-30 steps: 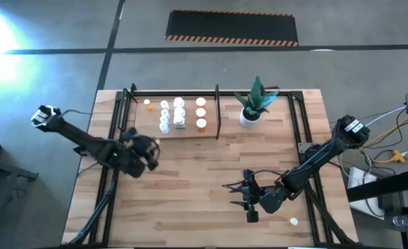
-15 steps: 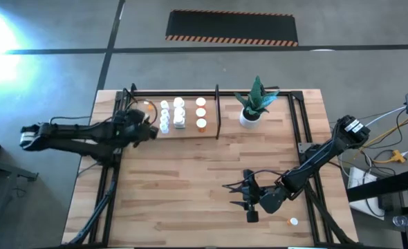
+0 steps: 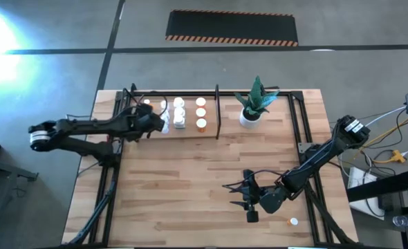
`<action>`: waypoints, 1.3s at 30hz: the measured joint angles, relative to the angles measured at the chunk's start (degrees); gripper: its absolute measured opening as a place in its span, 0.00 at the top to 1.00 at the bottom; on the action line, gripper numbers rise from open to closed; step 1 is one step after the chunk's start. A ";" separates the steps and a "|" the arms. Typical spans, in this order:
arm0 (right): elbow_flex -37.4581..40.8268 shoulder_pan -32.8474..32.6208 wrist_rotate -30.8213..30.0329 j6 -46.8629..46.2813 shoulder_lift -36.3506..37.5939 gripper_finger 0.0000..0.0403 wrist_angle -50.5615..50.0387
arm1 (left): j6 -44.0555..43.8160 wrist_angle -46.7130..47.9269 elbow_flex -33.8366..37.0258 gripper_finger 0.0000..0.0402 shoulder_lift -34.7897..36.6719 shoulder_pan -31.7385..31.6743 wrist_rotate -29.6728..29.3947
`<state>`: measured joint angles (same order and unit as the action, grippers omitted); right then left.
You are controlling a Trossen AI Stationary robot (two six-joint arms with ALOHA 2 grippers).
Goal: Pick and place medicine bottles onto shelf by color
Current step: Put the small orange medicine container on the shelf
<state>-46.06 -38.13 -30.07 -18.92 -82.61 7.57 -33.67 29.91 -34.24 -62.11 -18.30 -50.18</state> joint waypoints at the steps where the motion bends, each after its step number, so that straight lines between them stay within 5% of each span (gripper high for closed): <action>1: 0.00 0.00 -0.01 0.00 0.00 0.60 0.00 | -0.02 -0.11 0.00 0.75 -0.74 -0.10 -0.20; 13: 0.00 0.00 0.01 -0.11 0.00 0.60 -0.02 | -0.47 -4.00 0.20 0.75 -7.27 -1.62 -2.62; 23: 0.00 0.00 0.01 -0.17 0.00 0.60 -0.03 | -0.55 -4.00 0.83 0.75 -5.25 -2.49 -1.10; 39: 0.00 0.00 0.03 -0.57 0.00 0.60 -0.02 | -1.99 -4.00 1.70 0.57 -2.78 -3.46 0.32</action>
<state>-46.06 -38.13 -30.04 -19.49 -82.61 7.55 -35.66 25.91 -32.53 -64.89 -21.76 -49.87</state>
